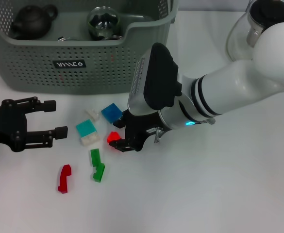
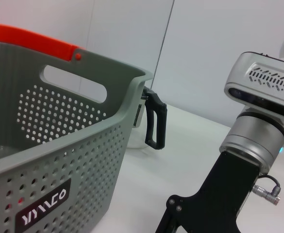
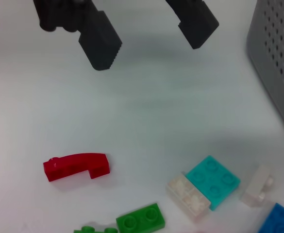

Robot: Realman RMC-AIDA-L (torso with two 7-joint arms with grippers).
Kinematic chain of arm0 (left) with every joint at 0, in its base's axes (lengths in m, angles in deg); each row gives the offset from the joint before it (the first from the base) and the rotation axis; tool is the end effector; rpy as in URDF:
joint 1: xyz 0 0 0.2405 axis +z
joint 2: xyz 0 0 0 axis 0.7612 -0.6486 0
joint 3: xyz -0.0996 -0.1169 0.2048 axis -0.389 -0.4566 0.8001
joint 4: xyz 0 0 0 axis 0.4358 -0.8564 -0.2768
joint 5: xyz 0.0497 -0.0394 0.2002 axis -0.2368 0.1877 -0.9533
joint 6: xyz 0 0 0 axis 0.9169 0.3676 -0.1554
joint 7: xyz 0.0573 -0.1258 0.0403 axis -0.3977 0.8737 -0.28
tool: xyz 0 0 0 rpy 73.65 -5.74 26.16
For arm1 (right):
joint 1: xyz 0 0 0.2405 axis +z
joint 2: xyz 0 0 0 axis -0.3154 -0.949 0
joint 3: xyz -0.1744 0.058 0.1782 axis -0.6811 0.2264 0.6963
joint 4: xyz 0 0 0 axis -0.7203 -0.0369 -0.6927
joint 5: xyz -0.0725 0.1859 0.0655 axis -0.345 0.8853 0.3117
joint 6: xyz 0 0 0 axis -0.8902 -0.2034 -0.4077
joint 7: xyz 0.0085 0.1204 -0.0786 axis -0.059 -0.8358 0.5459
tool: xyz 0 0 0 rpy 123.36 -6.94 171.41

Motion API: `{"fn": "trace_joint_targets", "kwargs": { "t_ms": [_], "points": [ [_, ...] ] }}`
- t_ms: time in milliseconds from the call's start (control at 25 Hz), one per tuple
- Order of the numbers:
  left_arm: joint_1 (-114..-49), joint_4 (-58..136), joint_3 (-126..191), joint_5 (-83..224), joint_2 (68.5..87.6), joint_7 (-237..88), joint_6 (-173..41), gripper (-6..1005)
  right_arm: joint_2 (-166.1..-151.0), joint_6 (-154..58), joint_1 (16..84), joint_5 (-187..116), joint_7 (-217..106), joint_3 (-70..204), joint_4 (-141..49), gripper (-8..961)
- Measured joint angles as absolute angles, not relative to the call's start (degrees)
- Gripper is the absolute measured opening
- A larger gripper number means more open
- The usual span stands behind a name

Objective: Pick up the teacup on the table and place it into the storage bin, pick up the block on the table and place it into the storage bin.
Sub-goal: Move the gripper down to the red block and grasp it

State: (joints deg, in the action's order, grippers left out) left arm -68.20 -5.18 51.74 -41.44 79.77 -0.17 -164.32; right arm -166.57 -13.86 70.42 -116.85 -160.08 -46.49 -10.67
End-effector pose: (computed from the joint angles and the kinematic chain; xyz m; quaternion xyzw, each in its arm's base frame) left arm -0.3285 0.2509 0.0616 -0.9314 -0.2367 -0.2281 0.1565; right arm 0.1240 0.3402 -0.1754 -0.9976 0.0300 -0.0382 0.0493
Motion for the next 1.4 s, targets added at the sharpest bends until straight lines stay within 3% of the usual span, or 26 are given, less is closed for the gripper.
{"fn": "trace_joint_targets", "kwargs": {
  "t_ms": [400, 1400],
  "points": [
    [-68.24, -5.29, 51.56, -41.44, 79.77, -0.09, -164.31, 808, -166.31, -11.10, 70.31, -117.35, -160.08, -44.26, -10.67, 511],
    [-69.25, -5.01, 51.57, -41.44, 79.59, -0.31, -163.88, 794, -167.50, -13.93, 70.77, -116.95, -159.91, -45.87, -12.27, 510]
  ]
}}
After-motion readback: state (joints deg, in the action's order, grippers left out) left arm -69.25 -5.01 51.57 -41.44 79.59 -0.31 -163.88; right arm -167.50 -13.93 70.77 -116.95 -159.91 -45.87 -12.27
